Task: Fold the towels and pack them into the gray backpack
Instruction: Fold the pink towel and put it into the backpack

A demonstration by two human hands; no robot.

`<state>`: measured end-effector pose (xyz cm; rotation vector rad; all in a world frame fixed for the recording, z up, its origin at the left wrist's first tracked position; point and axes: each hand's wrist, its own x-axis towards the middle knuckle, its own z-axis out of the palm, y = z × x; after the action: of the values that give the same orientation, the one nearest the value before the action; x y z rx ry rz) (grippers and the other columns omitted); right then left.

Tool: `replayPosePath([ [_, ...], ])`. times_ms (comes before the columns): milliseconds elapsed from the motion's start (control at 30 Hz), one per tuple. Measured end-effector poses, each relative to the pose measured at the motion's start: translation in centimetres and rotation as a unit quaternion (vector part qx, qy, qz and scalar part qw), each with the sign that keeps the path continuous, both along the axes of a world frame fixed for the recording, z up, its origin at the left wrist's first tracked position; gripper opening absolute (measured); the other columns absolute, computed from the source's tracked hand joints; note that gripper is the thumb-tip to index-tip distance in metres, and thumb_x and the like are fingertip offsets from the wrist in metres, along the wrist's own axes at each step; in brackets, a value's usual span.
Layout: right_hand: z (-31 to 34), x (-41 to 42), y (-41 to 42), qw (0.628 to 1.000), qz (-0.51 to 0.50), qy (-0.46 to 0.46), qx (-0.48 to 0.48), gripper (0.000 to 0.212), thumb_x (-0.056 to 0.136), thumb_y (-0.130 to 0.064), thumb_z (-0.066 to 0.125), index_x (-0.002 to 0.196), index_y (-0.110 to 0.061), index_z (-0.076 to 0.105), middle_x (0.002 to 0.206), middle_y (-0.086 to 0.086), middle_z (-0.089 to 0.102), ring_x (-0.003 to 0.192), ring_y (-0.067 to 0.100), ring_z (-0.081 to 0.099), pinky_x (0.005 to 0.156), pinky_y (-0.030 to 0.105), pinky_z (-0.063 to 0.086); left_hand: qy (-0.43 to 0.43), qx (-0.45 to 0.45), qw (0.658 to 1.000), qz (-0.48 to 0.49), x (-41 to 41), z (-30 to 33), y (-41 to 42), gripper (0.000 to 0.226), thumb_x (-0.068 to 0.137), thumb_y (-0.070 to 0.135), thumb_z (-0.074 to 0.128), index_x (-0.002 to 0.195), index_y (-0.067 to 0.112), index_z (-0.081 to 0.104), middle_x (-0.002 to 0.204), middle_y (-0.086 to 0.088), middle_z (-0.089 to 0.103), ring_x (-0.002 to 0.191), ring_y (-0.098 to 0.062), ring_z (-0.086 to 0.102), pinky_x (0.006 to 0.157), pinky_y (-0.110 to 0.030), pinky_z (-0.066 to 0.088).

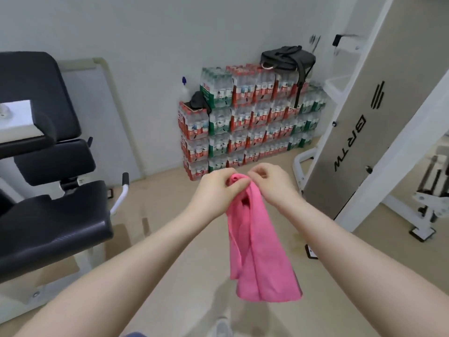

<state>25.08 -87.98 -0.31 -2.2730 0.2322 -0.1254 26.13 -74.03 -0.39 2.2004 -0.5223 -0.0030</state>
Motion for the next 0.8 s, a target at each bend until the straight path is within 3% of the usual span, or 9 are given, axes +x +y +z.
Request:
replayPosePath([
  [67, 0.4, 2.2, -0.8, 0.989, 0.0, -0.145, 0.027, 0.014, 0.092, -0.02, 0.053, 0.093, -0.013, 0.065, 0.088, -0.005, 0.062, 0.082, 0.008, 0.055, 0.076, 0.021, 0.044, 0.103, -0.054, 0.993, 0.015, 4.9, 0.3, -1.0, 0.022, 0.089, 0.033, 0.057, 0.087, 0.015, 0.069, 0.086, -0.004, 0.07, 0.084, -0.021, 0.063, 0.075, -0.036, 0.05],
  [167, -0.5, 6.6, -1.7, 0.977, 0.078, -0.173, -0.095, 0.017, 0.087, -0.016, 0.058, 0.104, -0.013, 0.062, 0.1, -0.001, 0.059, 0.09, 0.009, 0.054, 0.077, 0.015, 0.039, 0.279, -0.183, 0.943, 0.02, 11.1, 0.7, -2.4, 0.025, 0.089, 0.03, 0.058, 0.093, 0.008, 0.07, 0.095, -0.015, 0.072, 0.091, -0.028, 0.067, 0.087, -0.042, 0.054],
  [233, -1.1, 10.5, -2.6, 0.971, 0.07, -0.179, -0.14, 0.026, 0.088, -0.016, 0.057, 0.114, -0.012, 0.058, 0.11, 0.003, 0.059, 0.1, 0.016, 0.055, 0.082, 0.02, 0.037, 0.312, -0.216, 0.925, -0.012, 15.1, 0.9, -3.3, 0.023, 0.09, 0.027, 0.058, 0.093, 0.008, 0.07, 0.096, -0.014, 0.071, 0.094, -0.027, 0.067, 0.089, -0.04, 0.053],
  [367, -1.4, 17.5, -4.4, 0.971, 0.067, -0.201, -0.109, 0.026, 0.091, -0.012, 0.054, 0.115, -0.009, 0.059, 0.11, 0.006, 0.062, 0.098, 0.02, 0.058, 0.079, 0.019, 0.037, 0.245, -0.166, 0.95, -0.103, 21.5, 1.3, -4.2, 0.009, 0.086, 0.015, 0.063, 0.093, 0.016, 0.068, 0.094, -0.007, 0.07, 0.089, -0.02, 0.066, 0.088, -0.036, 0.053],
  [467, -1.1, 22.6, -6.3, 0.966, 0.107, -0.192, -0.133, 0.022, 0.088, -0.007, 0.055, 0.11, -0.007, 0.061, 0.104, 0.004, 0.063, 0.089, 0.011, 0.052, 0.075, 0.017, 0.033, 0.148, -0.059, 0.975, -0.153, 26.4, 1.5, -4.4, 0.019, 0.081, 0.008, 0.066, 0.091, 0.023, 0.063, 0.091, 0.002, 0.066, 0.084, -0.014, 0.062, 0.078, -0.029, 0.052],
  [533, -1.0, 26.4, -7.6, 0.96, 0.135, -0.188, -0.16, 0.018, 0.087, -0.005, 0.056, 0.104, -0.006, 0.062, 0.098, 0.004, 0.063, 0.085, 0.011, 0.051, 0.073, 0.02, 0.033, 0.048, 0.036, 0.991, -0.121, 29.8, 1.5, -5.1, 0.02, 0.08, 0.008, 0.065, 0.09, 0.025, 0.06, 0.087, 0.008, 0.06, 0.078, -0.01, 0.057, 0.071, -0.024, 0.048],
  [600, -1.0, 30.3, -8.7, 0.961, 0.13, -0.197, -0.143, 0.012, 0.087, -0.004, 0.056, 0.095, -0.007, 0.064, 0.085, 0.0, 0.063, 0.075, 0.01, 0.052, 0.067, 0.021, 0.038, -0.049, 0.069, 0.996, -0.022, 33.3, 1.0, -6.2, 0.017, 0.08, 0.008, 0.065, 0.086, 0.021, 0.055, 0.084, 0.004, 0.057, 0.079, -0.014, 0.053, 0.068, -0.024, 0.041],
  [733, -0.8, 38.7, -11.0, 0.988, 0.057, -0.139, 0.031, 0.015, 0.089, -0.006, 0.051, 0.085, -0.018, 0.06, 0.073, -0.008, 0.056, 0.064, 0.004, 0.048, 0.058, 0.012, 0.037, -0.113, -0.004, 0.987, 0.112, 41.2, -0.2, -8.9, 0.018, 0.079, 0.01, 0.066, 0.077, 0.016, 0.05, 0.072, 0.003, 0.054, 0.07, -0.016, 0.049, 0.061, -0.025, 0.035],
  [800, -0.4, 43.2, -12.6, 0.966, 0.051, -0.078, 0.24, 0.02, 0.093, -0.006, 0.046, 0.088, -0.016, 0.062, 0.077, -0.001, 0.063, 0.069, 0.01, 0.057, 0.064, 0.017, 0.046, -0.071, -0.044, 0.993, 0.086, 45.5, -0.1, -10.6, 0.018, 0.079, 0.013, 0.068, 0.071, 0.019, 0.053, 0.07, 0.004, 0.057, 0.067, -0.011, 0.051, 0.064, -0.025, 0.041],
])
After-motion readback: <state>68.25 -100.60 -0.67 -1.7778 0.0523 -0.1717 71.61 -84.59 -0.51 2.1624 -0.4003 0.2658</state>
